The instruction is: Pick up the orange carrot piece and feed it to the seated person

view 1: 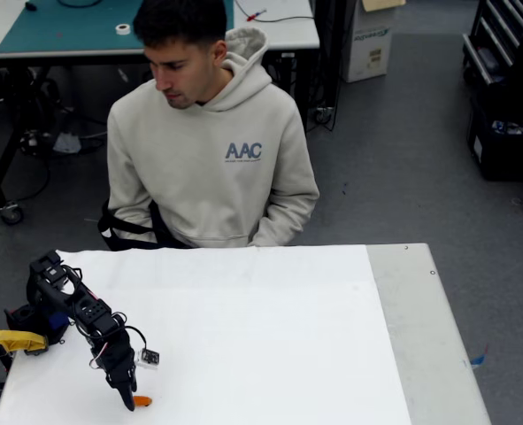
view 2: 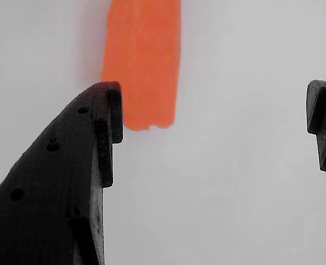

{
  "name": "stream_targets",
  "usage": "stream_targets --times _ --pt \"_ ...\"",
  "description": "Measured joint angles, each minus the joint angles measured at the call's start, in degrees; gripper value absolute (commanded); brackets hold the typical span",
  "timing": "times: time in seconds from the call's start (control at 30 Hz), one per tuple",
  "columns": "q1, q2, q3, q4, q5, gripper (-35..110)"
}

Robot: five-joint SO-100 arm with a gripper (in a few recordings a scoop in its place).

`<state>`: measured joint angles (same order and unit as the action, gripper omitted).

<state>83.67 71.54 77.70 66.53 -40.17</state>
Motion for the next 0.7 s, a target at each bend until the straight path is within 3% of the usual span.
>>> stream_targets --times 0.47,0.7 --pt "0.79 -6.86 -2.72 0.0 0.0 25" --pt "0.79 -6.94 -2.9 0.0 0.0 2"
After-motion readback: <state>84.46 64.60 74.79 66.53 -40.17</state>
